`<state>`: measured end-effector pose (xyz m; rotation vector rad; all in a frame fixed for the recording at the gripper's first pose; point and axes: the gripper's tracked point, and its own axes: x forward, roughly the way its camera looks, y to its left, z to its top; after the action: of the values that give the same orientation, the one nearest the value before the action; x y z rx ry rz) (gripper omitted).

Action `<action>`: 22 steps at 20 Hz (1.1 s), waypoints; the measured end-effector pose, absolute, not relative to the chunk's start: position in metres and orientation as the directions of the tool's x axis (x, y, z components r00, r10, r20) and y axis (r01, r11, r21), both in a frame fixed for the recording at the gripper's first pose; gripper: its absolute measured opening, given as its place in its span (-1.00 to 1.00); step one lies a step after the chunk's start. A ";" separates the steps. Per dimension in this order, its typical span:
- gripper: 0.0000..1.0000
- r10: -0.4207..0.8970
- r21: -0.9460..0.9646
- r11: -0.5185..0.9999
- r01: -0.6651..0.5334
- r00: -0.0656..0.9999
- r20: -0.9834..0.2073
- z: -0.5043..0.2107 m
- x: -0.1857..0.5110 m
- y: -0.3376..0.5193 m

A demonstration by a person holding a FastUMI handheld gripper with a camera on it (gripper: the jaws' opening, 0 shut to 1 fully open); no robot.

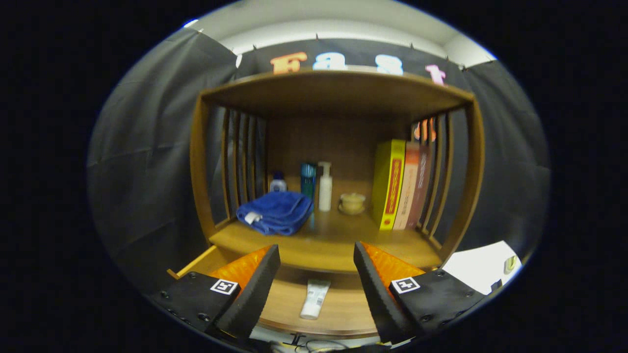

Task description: Pull open the drawer, take out the items inside it, and place them on the countertop above the cabinet.

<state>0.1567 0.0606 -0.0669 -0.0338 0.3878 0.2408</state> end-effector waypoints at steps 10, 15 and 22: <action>0.95 0.172 0.066 0.980 -0.189 0.622 -0.764 -0.186 0.183 0.075; 0.95 0.118 0.014 0.977 -0.211 0.490 -0.864 -0.226 0.188 0.083; 0.93 0.090 0.016 0.980 -0.197 0.375 -0.923 -0.263 0.190 0.087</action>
<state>0.1898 0.0865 -0.2634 -0.1027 1.1724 0.1839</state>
